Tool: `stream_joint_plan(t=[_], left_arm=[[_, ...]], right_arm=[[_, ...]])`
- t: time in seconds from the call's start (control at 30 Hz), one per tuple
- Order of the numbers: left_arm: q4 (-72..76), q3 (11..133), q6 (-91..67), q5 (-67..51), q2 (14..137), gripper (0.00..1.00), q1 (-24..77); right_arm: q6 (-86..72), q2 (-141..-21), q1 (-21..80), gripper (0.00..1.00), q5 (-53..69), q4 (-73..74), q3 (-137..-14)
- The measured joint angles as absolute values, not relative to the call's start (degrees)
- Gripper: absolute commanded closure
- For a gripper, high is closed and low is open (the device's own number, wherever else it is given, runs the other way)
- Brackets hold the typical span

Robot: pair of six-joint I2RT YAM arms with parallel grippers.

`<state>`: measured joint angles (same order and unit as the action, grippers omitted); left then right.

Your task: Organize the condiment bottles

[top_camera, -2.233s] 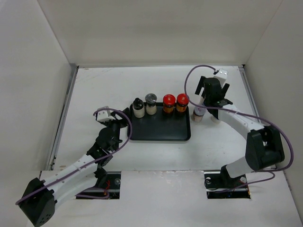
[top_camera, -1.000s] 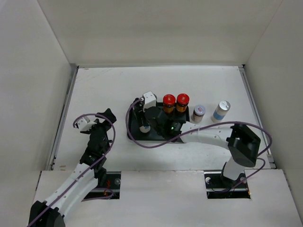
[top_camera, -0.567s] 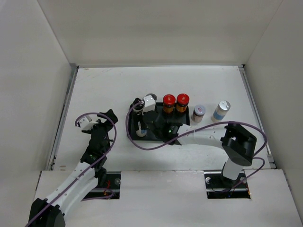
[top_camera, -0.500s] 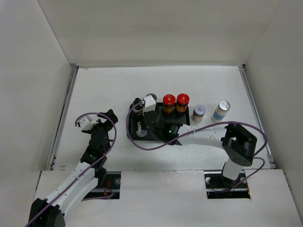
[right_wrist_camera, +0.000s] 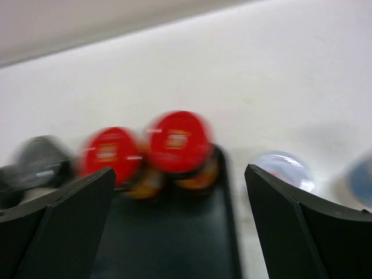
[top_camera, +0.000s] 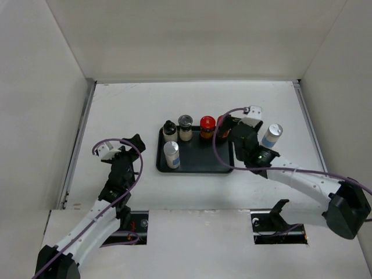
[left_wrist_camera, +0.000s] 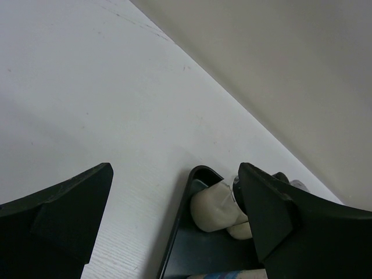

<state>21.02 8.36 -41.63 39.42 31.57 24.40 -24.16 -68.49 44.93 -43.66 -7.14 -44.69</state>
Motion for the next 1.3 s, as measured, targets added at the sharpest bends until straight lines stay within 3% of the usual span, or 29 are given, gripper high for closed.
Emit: stream_joint_plan(t=[0.17, 0.43, 0.5, 0.6, 0.67, 0.73, 0.87, 1.07, 1.3], left_arm=[[21.56, 8.10, -41.63, 37.87, 31.55, 0.09, 24.43], [22.35, 7.44, -41.60, 36.53, 32.01, 0.09, 24.43], [22.61, 7.44, -41.60, 36.34, 32.38, 0.09, 24.43], [23.11, 7.44, -41.60, 36.03, 32.88, 0.09, 24.43], [23.35, 7.44, -41.60, 35.77, 32.97, 0.09, 24.43], [23.46, 7.44, -41.60, 35.70, 32.99, 0.09, 24.40], [23.75, 7.44, -41.58, 35.66, 33.23, 0.09, 24.53], [24.38, 7.44, -41.58, 35.55, 33.91, 0.09, 24.82], [24.67, 7.44, -41.56, 35.51, 34.41, 0.09, 24.82]], right_arm=[[-27.33, -69.73, 36.40, 0.00, -43.92, -0.23, -40.12], [-28.60, -78.35, 30.63, 0.00, -41.06, -1.45, -40.12], [-28.71, -80.51, 28.99, 0.09, -39.51, -3.05, -40.14], [-29.19, -83.42, 27.24, 0.33, -37.78, -5.28, -40.14], [-28.99, -84.03, 26.98, 0.41, -37.89, -6.68, -40.03], [-28.97, -83.24, 27.14, 0.42, -37.93, -7.46, -39.11], [-27.31, -77.17, 30.11, 0.43, -40.05, -5.06, -36.05], [-24.93, -65.43, 42.48, 0.42, -44.29, -0.45, -37.71], [-25.10, -79.90, 56.18, 0.40, -40.69, -5.41, -47.62]])
